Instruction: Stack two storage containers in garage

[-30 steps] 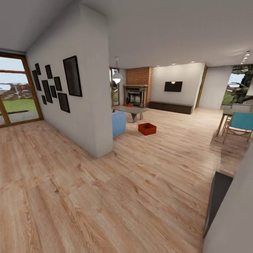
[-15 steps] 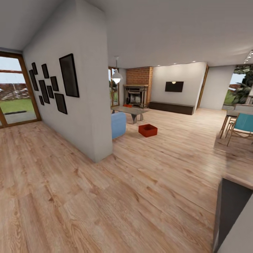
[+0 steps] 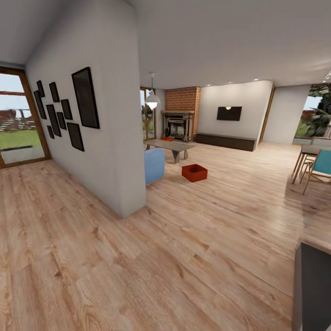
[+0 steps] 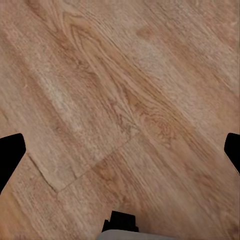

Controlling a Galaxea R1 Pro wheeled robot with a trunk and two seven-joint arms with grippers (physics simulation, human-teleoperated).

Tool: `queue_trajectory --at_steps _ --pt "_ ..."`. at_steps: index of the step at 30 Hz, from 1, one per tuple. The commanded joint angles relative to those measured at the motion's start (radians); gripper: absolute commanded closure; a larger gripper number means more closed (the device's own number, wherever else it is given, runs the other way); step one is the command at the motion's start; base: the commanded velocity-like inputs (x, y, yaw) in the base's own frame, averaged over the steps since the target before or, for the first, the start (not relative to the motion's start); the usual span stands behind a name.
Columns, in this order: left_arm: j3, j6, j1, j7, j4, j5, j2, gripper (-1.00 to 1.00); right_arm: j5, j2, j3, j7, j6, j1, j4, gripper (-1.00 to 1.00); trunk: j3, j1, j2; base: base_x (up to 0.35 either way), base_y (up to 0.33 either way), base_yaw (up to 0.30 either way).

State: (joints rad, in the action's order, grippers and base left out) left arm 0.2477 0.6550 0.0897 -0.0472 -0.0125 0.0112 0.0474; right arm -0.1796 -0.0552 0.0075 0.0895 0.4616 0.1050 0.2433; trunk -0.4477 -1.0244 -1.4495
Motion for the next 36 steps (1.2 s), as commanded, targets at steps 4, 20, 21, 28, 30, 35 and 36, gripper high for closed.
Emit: queue_trajectory --at_steps 4,20,21,28,30,35,36 --pt "0.007 0.003 0.001 -0.005 -0.001 0.001 0.000 -1.00 -0.010 0.000 -0.001 0.009 0.002 0.001 -0.001 -1.00 -0.001 -0.001 0.000 0.328 0.000 0.000" --pt "0.007 0.003 0.001 -0.005 -0.001 0.001 0.000 -1.00 -0.009 0.000 0.001 0.007 0.000 0.001 -0.001 -1.00 -0.001 -0.001 0.000 0.328 0.000 -0.126" --pt "0.007 0.003 0.001 -0.005 -0.001 0.001 0.000 -1.00 -0.009 0.000 0.001 0.007 0.000 0.001 -0.001 -1.00 -0.001 -0.001 0.000 0.328 0.000 -0.267" --pt "0.007 0.003 0.001 -0.005 -0.001 0.001 0.000 -1.00 -0.009 0.000 0.002 0.007 0.000 0.001 -0.001 -1.00 -0.001 -0.001 0.000 0.328 0.000 -0.270" --pt "0.007 0.003 0.001 -0.005 -0.001 0.001 0.000 -1.00 -0.009 0.000 0.002 0.007 0.000 0.001 -0.001 -1.00 -0.001 -0.001 0.000 0.328 0.000 -0.271" --pt "0.007 0.003 0.001 -0.005 -0.001 0.001 0.000 -1.00 -0.009 0.000 0.001 0.007 0.000 0.001 -0.001 -1.00 -0.001 -0.001 0.000 0.328 0.000 -0.271" --pt "0.007 0.003 0.001 -0.005 -0.001 0.001 0.000 -1.00 -0.009 0.000 0.001 0.007 0.000 0.001 -0.001 -1.00 -0.001 -0.001 0.000 0.329 0.000 -0.271"
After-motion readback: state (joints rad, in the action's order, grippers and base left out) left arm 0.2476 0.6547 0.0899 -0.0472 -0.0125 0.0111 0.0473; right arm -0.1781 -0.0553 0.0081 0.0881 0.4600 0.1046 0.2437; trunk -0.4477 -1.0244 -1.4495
